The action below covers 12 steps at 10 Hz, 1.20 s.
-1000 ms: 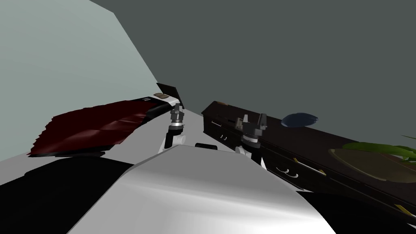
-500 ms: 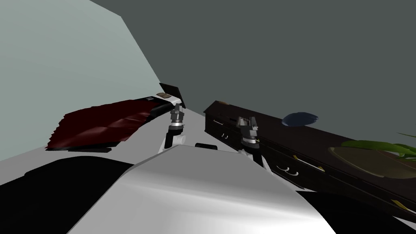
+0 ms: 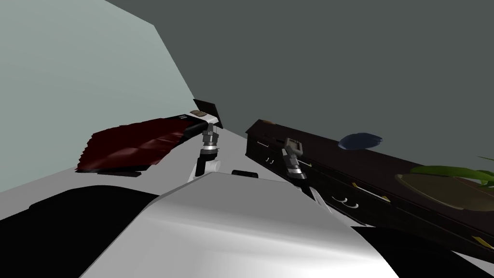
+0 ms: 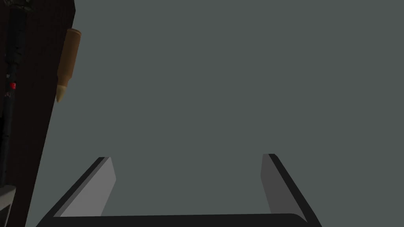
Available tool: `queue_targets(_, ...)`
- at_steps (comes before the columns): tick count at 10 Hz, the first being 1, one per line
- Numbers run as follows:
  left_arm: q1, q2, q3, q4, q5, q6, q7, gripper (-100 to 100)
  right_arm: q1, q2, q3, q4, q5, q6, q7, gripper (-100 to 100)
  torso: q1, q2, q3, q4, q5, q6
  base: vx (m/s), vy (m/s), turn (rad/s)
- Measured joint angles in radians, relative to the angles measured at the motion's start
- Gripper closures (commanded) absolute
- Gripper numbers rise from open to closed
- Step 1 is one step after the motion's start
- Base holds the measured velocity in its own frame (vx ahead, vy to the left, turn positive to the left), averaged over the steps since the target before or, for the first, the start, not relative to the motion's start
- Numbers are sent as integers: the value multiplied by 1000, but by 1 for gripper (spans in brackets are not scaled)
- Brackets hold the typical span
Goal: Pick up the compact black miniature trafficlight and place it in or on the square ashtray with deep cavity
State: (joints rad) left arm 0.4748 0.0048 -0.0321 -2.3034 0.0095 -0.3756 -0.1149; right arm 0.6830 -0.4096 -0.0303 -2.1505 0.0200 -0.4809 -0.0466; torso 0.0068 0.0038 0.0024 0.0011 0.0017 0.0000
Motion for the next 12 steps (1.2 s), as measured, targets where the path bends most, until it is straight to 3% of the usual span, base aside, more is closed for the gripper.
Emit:
queue_targets(5, 0, 0, 0, 0, 0, 0, 0, 0, 74, -126, -27, 104, 57, 58, 44, -100, -2, -4, -2, -1, 0, 0, -1, 106, 35)
queue_targets(7, 0, 0, 0, 0, 0, 0, 0, 0, 85, -193, -35, 206, 95, 62, 73, -100, 0, -6, -3, -1, 0, 0, 34, 118, 48)
queue_targets(8, 0, 0, 0, 0, 0, 0, 0, 0, 100, -211, -38, 207, 106, 82, 85, -100, 0, -6, -3, -1, 0, 0, 71, 91, 56)
queue_targets(10, 0, 0, 0, 0, 0, 0, 0, 0, 133, -277, -51, 280, 150, 111, 119, -100, 0, -9, -5, -2, 0, 0, 111, 141, 104)
queue_targets(12, 0, 0, 0, 0, 0, 0, 0, 0, 178, -328, -60, 296, 197, 172, 162, -100, 0, -11, -6, -3, 0, 0, 98, 103, 58)
